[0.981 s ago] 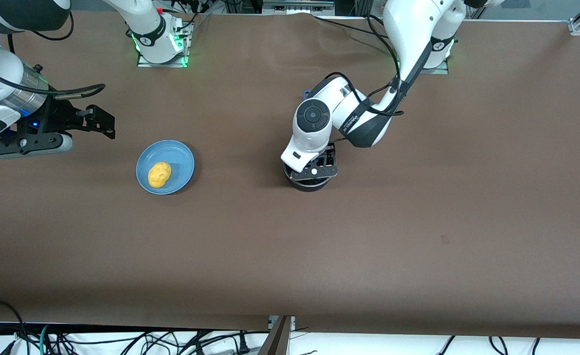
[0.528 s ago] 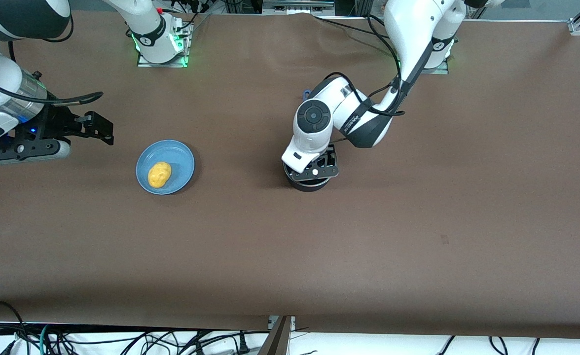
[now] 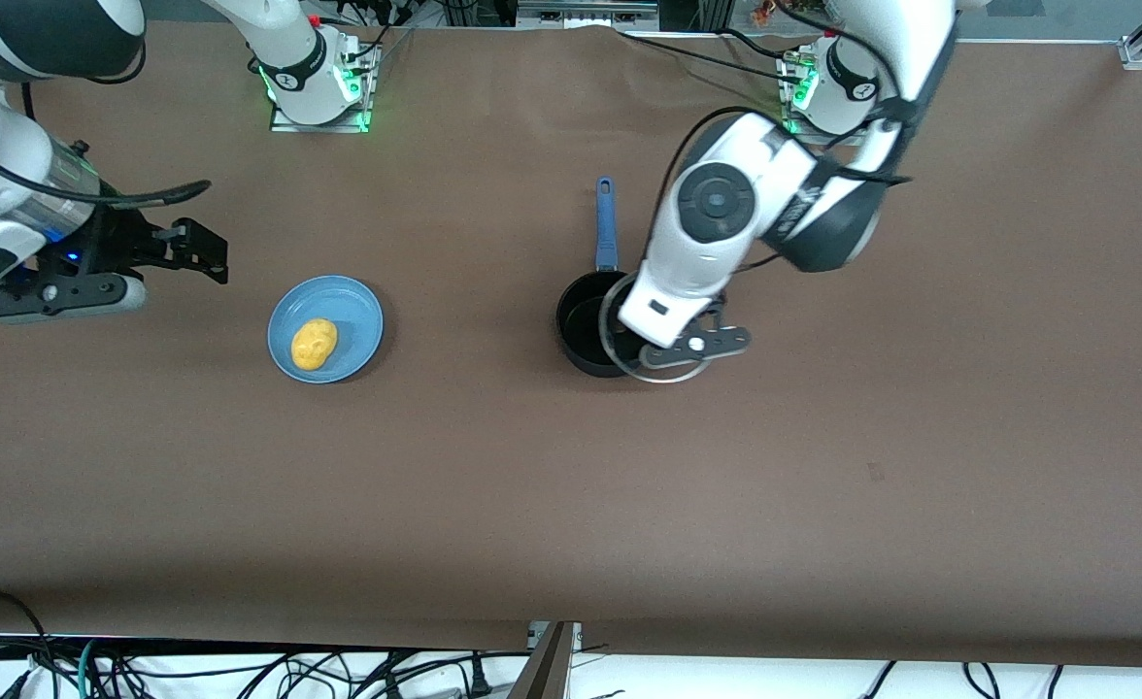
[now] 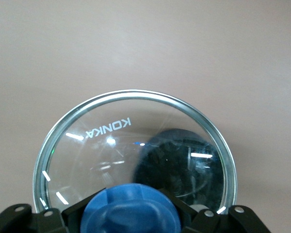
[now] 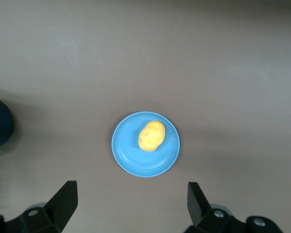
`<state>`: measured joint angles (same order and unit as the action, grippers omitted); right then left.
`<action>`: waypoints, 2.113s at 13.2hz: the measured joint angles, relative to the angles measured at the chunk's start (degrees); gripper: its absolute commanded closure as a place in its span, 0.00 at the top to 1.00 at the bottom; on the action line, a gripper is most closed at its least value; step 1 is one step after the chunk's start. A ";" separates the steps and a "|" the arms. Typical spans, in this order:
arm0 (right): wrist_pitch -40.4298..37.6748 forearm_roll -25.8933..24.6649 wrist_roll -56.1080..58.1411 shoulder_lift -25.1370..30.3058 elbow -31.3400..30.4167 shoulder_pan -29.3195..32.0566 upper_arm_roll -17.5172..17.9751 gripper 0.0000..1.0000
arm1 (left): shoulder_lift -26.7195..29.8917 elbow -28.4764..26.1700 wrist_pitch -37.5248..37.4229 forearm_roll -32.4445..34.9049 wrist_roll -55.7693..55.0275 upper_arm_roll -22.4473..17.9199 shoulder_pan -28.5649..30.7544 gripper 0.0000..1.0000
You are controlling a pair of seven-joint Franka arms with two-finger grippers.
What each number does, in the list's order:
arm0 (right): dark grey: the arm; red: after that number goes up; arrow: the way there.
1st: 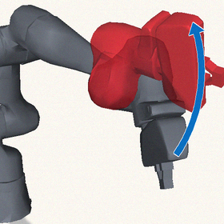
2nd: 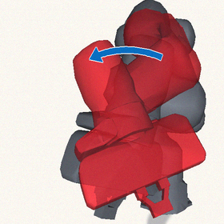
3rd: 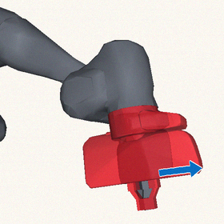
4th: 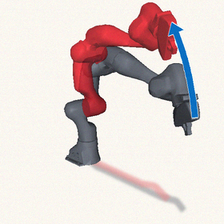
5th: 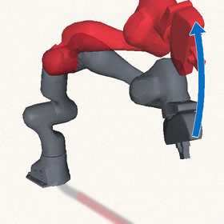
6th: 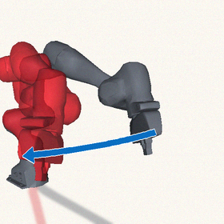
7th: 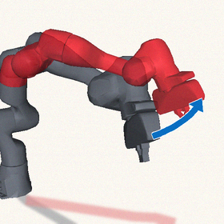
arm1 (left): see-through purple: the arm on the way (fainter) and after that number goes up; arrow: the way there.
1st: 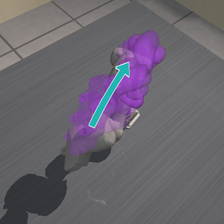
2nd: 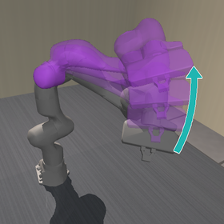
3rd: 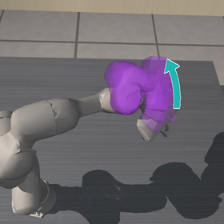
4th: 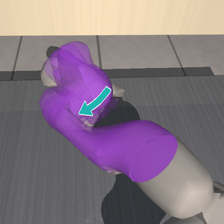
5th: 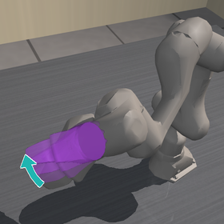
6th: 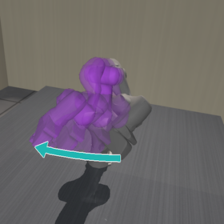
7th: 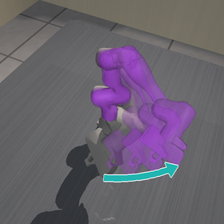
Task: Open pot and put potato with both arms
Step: 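Carry the lid aside with the left gripper while the right gripper grasps the potato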
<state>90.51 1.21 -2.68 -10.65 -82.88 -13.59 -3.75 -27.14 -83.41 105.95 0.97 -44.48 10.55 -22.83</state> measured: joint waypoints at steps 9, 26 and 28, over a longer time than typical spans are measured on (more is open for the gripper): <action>35.28 0.01 -3.39 2.35 -35.67 0.16 -2.13 1.00 | 1.51 -2.48 -7.85 0.27 40.75 -1.43 27.01 0.31; 59.75 12.20 -8.80 -10.80 -45.20 -1.65 -2.50 0.84 | -2.62 -25.20 30.11 2.33 46.23 -1.10 33.02 1.00; 59.75 12.20 -8.79 -11.35 -45.19 -1.65 -2.50 0.49 | 1.45 -22.32 24.96 2.33 46.23 -1.09 33.09 1.00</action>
<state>150.26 13.41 -11.47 -21.99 -128.07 -15.24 -6.25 -25.69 -105.73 130.91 3.30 1.74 9.46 10.26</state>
